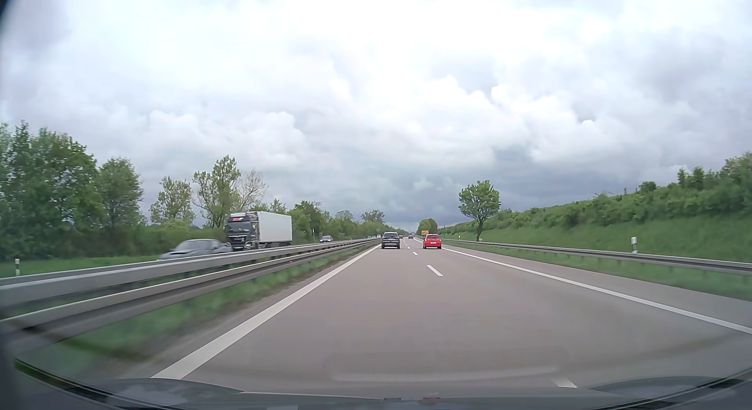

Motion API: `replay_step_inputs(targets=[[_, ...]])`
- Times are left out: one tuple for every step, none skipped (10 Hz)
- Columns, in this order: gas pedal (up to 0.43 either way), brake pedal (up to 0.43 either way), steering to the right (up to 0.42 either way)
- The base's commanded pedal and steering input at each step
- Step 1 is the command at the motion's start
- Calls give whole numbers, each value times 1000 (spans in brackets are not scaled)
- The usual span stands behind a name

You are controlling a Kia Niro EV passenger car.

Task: Follow the waypoints while adhering to traffic rules and regulations

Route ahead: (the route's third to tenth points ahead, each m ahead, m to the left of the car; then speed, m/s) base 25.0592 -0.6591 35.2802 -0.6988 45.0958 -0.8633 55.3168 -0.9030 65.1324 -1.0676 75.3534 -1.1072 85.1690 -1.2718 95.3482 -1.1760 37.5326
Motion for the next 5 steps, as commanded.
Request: replay_step_inputs(targets=[[370, 12, 4], [370, 12, 4], [370, 12, 4], [378, 12, 5], [378, 12, 4]])
